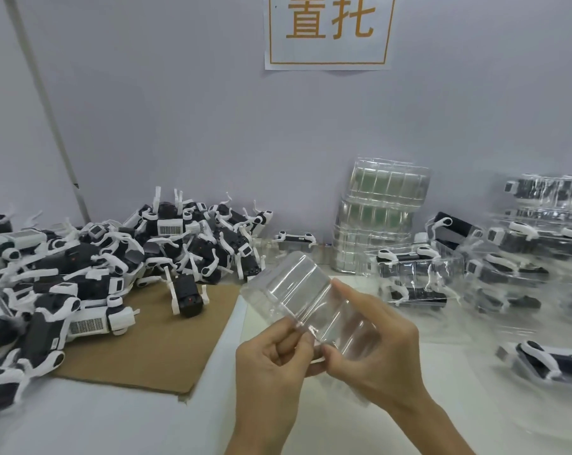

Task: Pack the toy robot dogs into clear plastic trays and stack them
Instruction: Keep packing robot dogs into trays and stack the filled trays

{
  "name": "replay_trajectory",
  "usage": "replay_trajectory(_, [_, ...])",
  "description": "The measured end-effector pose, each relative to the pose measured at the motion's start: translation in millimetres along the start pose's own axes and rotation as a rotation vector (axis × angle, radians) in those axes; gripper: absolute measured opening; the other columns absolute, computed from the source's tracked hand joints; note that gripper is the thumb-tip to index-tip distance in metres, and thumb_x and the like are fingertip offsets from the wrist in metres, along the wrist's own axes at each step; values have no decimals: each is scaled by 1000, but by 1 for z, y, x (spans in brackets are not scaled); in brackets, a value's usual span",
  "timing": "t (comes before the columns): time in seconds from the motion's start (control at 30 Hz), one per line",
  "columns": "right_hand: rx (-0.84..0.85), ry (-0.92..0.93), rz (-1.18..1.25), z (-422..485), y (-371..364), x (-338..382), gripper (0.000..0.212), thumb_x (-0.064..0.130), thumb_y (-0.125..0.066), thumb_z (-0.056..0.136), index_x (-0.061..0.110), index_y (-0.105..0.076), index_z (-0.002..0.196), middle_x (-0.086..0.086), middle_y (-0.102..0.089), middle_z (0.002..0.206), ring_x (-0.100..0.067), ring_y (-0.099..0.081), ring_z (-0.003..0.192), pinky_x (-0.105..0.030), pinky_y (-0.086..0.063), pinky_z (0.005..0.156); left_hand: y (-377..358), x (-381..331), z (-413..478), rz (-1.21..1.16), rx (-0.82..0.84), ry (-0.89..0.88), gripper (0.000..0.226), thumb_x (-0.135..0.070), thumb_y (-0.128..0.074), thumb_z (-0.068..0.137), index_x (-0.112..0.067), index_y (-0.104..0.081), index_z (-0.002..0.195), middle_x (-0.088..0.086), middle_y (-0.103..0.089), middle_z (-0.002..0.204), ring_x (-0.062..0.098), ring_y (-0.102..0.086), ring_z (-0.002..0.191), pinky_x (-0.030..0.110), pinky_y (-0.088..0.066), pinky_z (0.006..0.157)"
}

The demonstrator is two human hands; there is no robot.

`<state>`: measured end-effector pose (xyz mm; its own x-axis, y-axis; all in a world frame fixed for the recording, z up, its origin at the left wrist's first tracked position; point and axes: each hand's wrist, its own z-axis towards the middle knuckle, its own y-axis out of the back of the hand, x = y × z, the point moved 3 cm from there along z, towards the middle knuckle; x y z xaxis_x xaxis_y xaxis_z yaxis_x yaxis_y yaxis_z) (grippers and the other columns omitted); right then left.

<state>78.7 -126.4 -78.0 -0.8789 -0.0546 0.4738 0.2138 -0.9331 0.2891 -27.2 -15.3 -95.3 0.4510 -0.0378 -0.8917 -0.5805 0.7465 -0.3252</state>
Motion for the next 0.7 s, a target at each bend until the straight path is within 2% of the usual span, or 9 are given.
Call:
replay_trajectory(0.13, [-36,-60,117,1,-1,-1,71,25,-79,55,28,-67,124,13,-69,91,-9,-63,64,-15,-47,52,-5,-5,-1,-9,-23,-26,50,14,-61,88,-31,-80,78,16,-73,70,28,-74,65,31,-61,60])
replay_trajectory(0.2, [-36,-69,142,2,-2,0,67,26,-78,54,31,-68,121,11,-70,87,-8,-60,61,-14,-45,50,-4,-8,-3,-10,-52,-52,56,16,-61,87,-37,-80,77,12,-73,68,24,-74,62,30,-60,58])
replay_trajectory(0.37, [-13,-50,151,2,-9,7,66,23,-75,53,20,-71,119,12,-69,87,-10,-59,63,-16,-45,50,4,-15,-13,2,-89,-85,36,20,-62,84,-10,-74,69,14,-73,68,32,-74,64,33,-60,53])
replay_trajectory(0.43, [-2,-78,199,3,-12,8,65,23,-74,53,22,-71,118,11,-70,87,-11,-58,60,-16,-44,48,8,-21,-17,34,-124,-101,31,18,-65,82,-12,-73,84,11,-75,72,29,-74,62,30,-58,48])
replay_trajectory(0.5, [8,-92,227,3,-16,11,62,24,-74,55,24,-72,117,10,-71,86,-11,-58,58,-16,-43,48,10,-27,-20,48,-145,-115,31,16,-66,82,-13,-72,91,10,-76,72,25,-73,59,27,-57,48])
replay_trajectory(0.6, [9,-133,262,6,-19,9,58,27,-75,58,28,-71,116,7,-73,90,-8,-59,56,-17,-45,46,14,-31,-24,48,-136,-105,27,13,-65,82,-10,-74,92,10,-77,77,26,-73,58,25,-58,51])
replay_trajectory(0.7, [-89,-294,303,16,-9,-10,55,23,-84,63,33,-69,115,9,-74,97,-11,-67,63,-24,-56,52,30,-33,-40,108,-149,-165,25,9,-66,77,-12,-80,80,11,-77,78,33,-72,56,26,-57,48])
